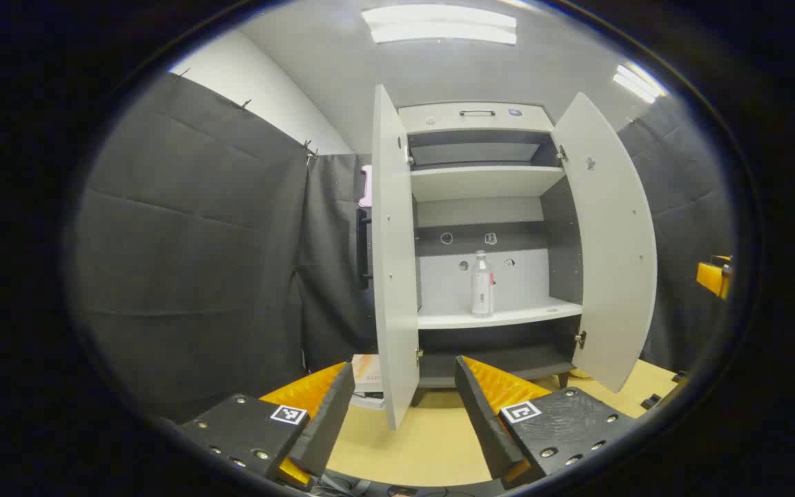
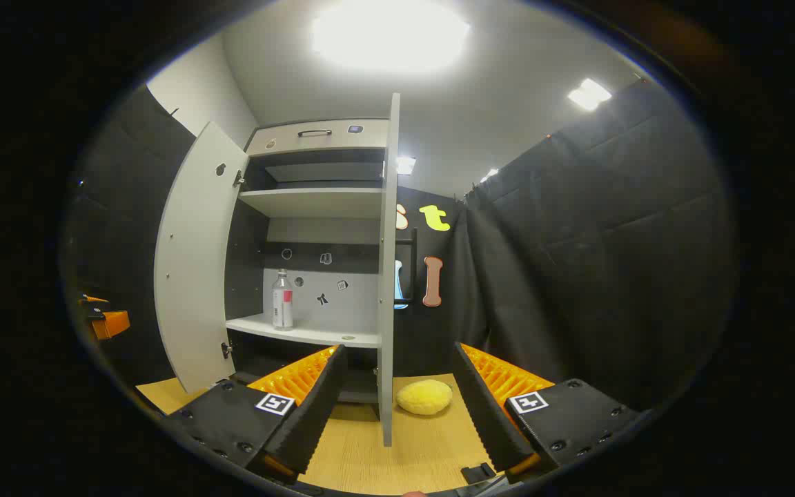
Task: Grasp the bottle in the cabinet with the left hand and place it on the coaster, then close the right door with the right hand and the left door with the left hand.
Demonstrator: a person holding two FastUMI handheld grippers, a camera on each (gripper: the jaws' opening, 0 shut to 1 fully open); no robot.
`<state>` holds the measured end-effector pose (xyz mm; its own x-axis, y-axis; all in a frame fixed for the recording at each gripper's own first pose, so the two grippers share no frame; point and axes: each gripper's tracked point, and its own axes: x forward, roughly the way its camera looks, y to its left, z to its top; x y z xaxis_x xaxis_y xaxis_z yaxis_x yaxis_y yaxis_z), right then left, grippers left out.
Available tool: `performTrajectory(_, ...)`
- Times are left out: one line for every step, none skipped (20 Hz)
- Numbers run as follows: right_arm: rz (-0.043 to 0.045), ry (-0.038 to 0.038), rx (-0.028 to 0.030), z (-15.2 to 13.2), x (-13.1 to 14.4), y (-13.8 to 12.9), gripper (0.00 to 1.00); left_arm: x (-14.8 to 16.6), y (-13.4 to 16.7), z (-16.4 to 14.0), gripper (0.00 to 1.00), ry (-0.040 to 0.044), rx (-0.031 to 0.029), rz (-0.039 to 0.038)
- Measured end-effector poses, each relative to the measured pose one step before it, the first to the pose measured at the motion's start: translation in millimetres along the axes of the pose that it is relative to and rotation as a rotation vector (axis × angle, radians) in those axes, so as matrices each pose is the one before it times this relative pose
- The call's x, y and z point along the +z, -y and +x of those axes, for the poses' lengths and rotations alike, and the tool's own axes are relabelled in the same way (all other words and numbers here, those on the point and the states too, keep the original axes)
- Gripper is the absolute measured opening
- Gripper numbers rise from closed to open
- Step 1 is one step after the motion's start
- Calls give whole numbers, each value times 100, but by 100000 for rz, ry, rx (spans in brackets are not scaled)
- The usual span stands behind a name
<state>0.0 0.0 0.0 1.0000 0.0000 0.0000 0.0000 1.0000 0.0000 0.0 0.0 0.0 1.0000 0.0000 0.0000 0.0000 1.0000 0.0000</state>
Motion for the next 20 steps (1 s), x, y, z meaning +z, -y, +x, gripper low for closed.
performTrajectory(37, -149, -27, 20, -18, 145, 92, 16, 206, -38, 86, 169, -280, 120)
performTrajectory(34, -327, 47, -10, -147, 146, 97, 116, 223, -23, 86, 71, -294, 175)
performTrajectory(39, -142, 181, -73, 12, 54, 97, 49, 139, -38, 86, 105, -269, 202)
performTrajectory(-14, 47, -98, 76, -5, 133, 97, 83, 156, 16, 86, 109, -188, 253)
performTrajectory(127, 41, -182, -22, 56, 162, 97, 59, 188, -28, 86, 84, -127, 248)
performTrajectory(289, 125, -16, 3, 101, 128, 92, 13, 184, -50, 86, -22, -241, 168)
performTrajectory(269, 61, -78, 24, 36, 130, 92, 58, 233, 8, 86, 0, -191, 132)
performTrajectory(151, 24, -87, -46, -108, 162, 92, 127, 221, 21, 86, 205, -307, 144)
performTrajectory(47, -64, -97, 26, -39, 184, 92, 99, 165, -25, 86, 193, -69, 218)
performTrajectory(-42, -229, -6, 60, -44, 145, 96, -31, 122, -70, 86, 267, -5, 238)
performTrajectory(47, -349, 73, 127, -1, 199, 96, 131, 140, -92, 86, 174, 73, 141)
performTrajectory(172, -119, 122, -10, -80, 117, 97, 9, 147, -55, 86, 56, -65, 57)
performTrajectory(164, -106, 165, 96, 53, 43, 97, 127, 105, -47, 86, 79, -77, 66)
performTrajectory(41, 19, 128, 49, -10, 112, 97, -108, 183, 148, 86, 92, 36, 173)
performTrajectory(-196, 109, 37, 34, 27, 49, 92, 63, 109, 90, 86, 151, 97, 191)
performTrajectory(-231, -39, 162, 79, -45, 77, 92, 24, 44, -36, 86, 209, 100, 7)
performTrajectory(-219, -44, 125, 18, -18, 14, 92, 131, 83, 43, 86, 82, -132, -223)
performTrajectory(-119, -52, 43, 36, -1, 117, 92, -136, 182, 63, 86, 65, -116, -247)
performTrajectory(-44, -58, 28, 125, 28, 118, 92, 77, 109, 131, 86, 38, -39, -167)
performTrajectory(37, -107, -30, -17, -91, 40, 92, -25, 123, -6, 86, -53, -27, -136)
